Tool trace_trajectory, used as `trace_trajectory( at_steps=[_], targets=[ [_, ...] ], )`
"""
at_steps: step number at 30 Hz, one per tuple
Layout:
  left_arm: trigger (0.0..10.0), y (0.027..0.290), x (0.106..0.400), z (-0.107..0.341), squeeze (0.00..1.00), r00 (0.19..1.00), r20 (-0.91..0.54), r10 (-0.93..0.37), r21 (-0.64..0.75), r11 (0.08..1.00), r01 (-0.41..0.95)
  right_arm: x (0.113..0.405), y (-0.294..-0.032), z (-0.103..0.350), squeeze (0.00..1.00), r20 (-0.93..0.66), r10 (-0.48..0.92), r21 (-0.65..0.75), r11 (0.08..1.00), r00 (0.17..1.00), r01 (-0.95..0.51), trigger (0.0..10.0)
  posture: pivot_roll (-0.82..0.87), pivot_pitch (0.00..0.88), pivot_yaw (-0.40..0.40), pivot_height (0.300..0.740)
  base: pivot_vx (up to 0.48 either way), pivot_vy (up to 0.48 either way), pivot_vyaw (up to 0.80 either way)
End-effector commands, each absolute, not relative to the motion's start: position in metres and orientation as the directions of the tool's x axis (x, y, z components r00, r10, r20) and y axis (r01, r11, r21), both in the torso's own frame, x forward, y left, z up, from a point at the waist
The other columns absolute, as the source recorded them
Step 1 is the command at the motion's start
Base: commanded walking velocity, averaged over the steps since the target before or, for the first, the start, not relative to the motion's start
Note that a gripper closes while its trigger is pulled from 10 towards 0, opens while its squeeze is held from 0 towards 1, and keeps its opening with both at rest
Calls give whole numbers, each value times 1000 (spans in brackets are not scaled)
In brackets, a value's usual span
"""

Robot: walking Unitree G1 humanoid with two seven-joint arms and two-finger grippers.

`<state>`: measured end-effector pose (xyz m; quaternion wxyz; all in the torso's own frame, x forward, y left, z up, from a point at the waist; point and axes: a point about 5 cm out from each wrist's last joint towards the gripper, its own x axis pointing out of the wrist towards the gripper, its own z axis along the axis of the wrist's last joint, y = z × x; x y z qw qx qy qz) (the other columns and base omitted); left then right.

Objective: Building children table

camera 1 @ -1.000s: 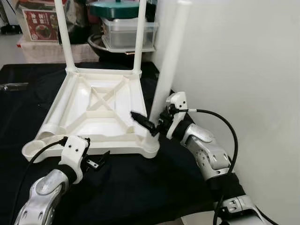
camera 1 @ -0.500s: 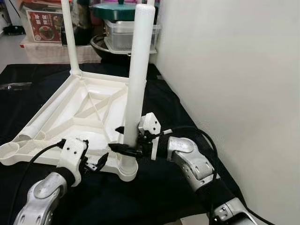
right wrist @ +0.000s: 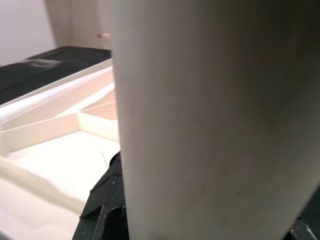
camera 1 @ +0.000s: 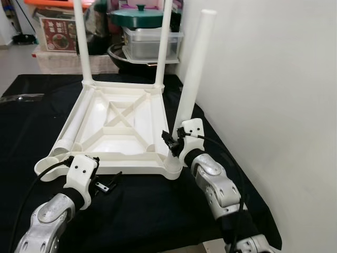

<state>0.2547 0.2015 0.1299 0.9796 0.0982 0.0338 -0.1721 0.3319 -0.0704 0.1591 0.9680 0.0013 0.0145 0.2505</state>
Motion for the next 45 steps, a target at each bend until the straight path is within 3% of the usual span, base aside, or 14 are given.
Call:
trace_trajectory(
  at_steps=[1,2,3,10,15,16,17,19,22,31,35,41,42,45],
  targets=[
    [10000,198,256,129,0,934,-99,-344,162,920,356,327,-66,151,275,-55,538,22,843,841,-537,10000,167,0,-110,740,0,0,0],
    [10000,198,257,130,0,933,-97,-345,163,920,357,325,-62,156,1000,-28,597,33,802,802,-596,10000,169,0,-111,740,0,0,0],
    [10000,199,257,131,0,934,-95,-344,164,920,355,323,-59,167,0,12,693,46,719,720,-693,10000,175,0,-112,740,0,0,0],
    [10000,200,258,132,0,936,-90,-339,170,921,350,303,-44,196,0,50,976,-101,215,211,-971,10000,198,0,-124,740,0,0,0],
    [10000,200,257,134,0,938,-84,-335,174,922,345,289,-25,184,0,-14,1000,-118,23,25,-993,10000,218,0,-139,740,0,0,0],
    [10000,200,257,134,0,939,-84,-333,175,923,343,287,-21,181,0,-22,1000,-117,10,13,-993,4902,222,0,-144,740,0,0,0],
    [10000,202,256,134,0,941,-83,-329,175,924,338,289,-17,180,0,-9,1000,-98,24,25,-995,2000,225,0,-145,740,0,0,0],
    [10000,203,254,134,0,942,-84,-325,176,925,335,296,-14,178,0,-4,994,-61,107,107,-992,0,227,0,-146,740,0,0,0],
    [10000,205,251,132,0,943,-91,-321,176,926,333,319,-19,170,0,-34,936,-10,350,350,-937,0,217,0,-137,740,0,0,0],
    [10000,199,257,131,0,935,-94,-342,174,919,354,333,-50,152,0,-106,791,24,608,602,-794,0,187,0,-121,740,0,0,0],
    [10000,200,258,132,0,935,-91,-342,173,920,353,359,-100,137,0,-195,239,-3,970,951,-244,0,180,0,-117,740,0,0,0],
    [10000,202,257,130,0,936,-95,-338,174,920,350,359,-118,132,0,-216,36,-11,999,976,-39,0,176,0,-115,740,0,0,0],
    [10000,201,258,131,0,937,-92,-338,174,921,350,355,-112,130,0,-226,61,-7,998,972,-65,10000,178,0,-117,740,0,0,0],
    [10000,199,260,132,0,937,-85,-339,173,921,349,350,-103,129,0,-229,111,-10,993,967,-116,10000,179,0,-117,740,0,0,0]
  ],
)
